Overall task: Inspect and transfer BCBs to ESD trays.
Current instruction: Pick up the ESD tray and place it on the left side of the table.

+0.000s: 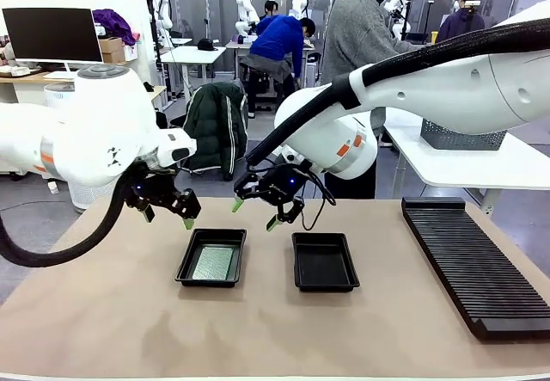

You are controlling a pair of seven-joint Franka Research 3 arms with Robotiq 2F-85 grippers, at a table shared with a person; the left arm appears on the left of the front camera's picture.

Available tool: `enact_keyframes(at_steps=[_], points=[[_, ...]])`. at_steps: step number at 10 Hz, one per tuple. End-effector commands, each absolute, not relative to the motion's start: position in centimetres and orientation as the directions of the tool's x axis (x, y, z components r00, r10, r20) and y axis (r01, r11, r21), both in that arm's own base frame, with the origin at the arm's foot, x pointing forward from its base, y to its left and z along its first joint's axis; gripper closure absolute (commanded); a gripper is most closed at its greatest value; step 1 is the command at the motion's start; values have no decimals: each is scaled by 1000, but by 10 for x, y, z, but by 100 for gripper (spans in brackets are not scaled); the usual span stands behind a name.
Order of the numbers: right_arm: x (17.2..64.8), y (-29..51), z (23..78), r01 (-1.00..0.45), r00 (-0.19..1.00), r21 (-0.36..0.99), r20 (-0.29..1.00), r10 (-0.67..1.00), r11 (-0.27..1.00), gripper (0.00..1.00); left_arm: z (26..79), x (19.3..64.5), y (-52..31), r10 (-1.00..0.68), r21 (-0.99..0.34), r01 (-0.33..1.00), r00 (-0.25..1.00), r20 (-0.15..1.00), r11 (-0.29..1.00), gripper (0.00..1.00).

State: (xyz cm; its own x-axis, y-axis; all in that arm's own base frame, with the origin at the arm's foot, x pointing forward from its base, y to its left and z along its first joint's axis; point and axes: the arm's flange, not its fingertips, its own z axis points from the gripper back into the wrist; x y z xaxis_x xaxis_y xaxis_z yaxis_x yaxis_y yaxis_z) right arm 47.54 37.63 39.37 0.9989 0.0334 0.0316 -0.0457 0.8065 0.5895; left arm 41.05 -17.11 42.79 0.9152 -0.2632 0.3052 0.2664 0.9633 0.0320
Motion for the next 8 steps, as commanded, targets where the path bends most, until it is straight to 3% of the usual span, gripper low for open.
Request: enact_keyframes(at_steps=[1,8], points=[[461,355,386,-59,998,643,57,29,764,0,425,428,-183,-215,86,198,935,283,976,0],[457,334,367,-67,998,700,46,48,711,0,387,475,-197,-121,58,113,976,181,992,0]])
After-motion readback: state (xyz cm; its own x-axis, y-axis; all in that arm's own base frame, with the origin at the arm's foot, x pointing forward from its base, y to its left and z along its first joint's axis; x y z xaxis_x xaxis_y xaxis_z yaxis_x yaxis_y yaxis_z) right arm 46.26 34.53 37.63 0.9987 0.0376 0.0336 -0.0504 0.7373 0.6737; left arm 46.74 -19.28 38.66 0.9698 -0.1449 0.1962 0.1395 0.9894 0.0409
